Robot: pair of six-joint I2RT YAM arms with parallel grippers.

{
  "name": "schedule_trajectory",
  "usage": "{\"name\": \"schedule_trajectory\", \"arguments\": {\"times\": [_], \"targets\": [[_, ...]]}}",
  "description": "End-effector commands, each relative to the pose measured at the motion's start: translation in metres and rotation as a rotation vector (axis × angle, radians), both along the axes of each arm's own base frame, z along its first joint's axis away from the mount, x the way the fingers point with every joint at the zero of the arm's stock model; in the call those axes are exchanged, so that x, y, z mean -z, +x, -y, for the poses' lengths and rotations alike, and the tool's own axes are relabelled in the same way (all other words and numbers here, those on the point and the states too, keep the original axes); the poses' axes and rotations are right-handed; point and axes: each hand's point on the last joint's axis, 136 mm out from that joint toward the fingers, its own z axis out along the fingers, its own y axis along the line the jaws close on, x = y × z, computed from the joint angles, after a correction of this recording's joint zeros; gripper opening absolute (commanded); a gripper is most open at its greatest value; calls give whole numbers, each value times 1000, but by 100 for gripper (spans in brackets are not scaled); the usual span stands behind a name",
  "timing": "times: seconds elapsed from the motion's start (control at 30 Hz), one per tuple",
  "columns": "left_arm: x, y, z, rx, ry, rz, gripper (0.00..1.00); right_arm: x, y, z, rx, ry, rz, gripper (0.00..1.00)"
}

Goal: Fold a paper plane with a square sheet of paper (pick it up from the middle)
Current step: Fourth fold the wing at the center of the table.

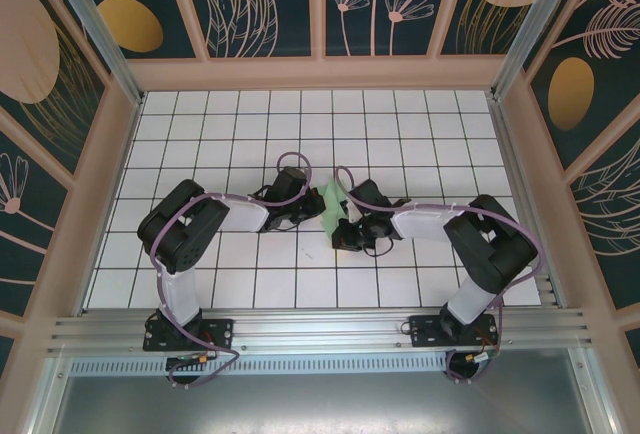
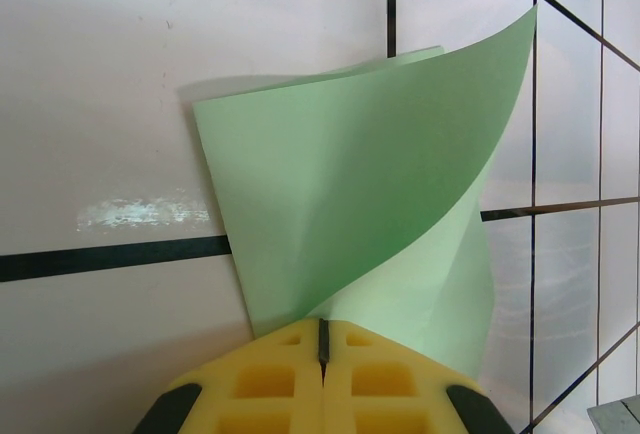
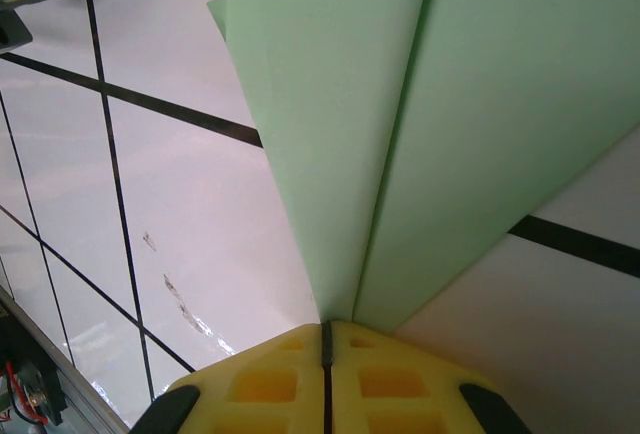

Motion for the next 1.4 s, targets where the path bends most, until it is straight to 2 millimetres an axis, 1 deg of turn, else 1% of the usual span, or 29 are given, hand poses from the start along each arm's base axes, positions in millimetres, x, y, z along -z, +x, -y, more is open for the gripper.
{"name": "schedule_trajectory", "arguments": {"times": [0.0,0.07,0.13,0.23,0.4,0.47,0.53,0.67,0.73,0.9,1.0,1.07,1.1,1.13,1.2,1.27,1.3,1.37], "targets": [[38,-25,-7,49,79,-113,0,31,-15,21,12,-126,-54,10],[37,-26,-7,51,80,-113,0,33,-15,26,16,-153,-52,9],[38,-26,-7,51,81,-116,0,32,-14,26,15,-157,-46,9],[38,-27,-7,53,77,-116,0,16,-8,17,5,-106,-18,9],[37,-26,-7,53,76,-112,0,-23,1,-5,-14,21,36,10],[37,-27,-6,54,76,-113,0,-32,2,-10,-22,55,47,10],[36,-27,-6,57,75,-112,0,-35,2,-13,-26,72,49,10],[36,-27,-6,58,75,-111,0,-34,3,-15,-28,79,46,10],[36,-27,-6,59,75,-112,0,-30,0,-15,-36,73,36,10],[37,-27,-5,60,74,-114,0,-8,-6,-10,-43,22,-1,10],[35,-26,-5,60,71,-111,0,8,-5,0,-16,-53,-15,10],[35,-27,-4,64,68,-111,0,11,-6,2,-20,-66,-21,10],[34,-26,-3,64,67,-108,0,8,-5,1,-19,-59,-14,9],[34,-27,-4,66,69,-109,0,0,-2,-1,-20,-43,2,10],[35,-27,-4,68,70,-107,0,-21,6,-7,-17,4,48,10],[34,-27,-4,72,69,-106,0,-47,20,-11,6,68,106,10],[33,-27,-3,73,66,-104,0,-60,31,-10,30,107,135,10],[34,-27,-4,71,66,-105,0,-76,51,-4,78,172,159,10]]}}
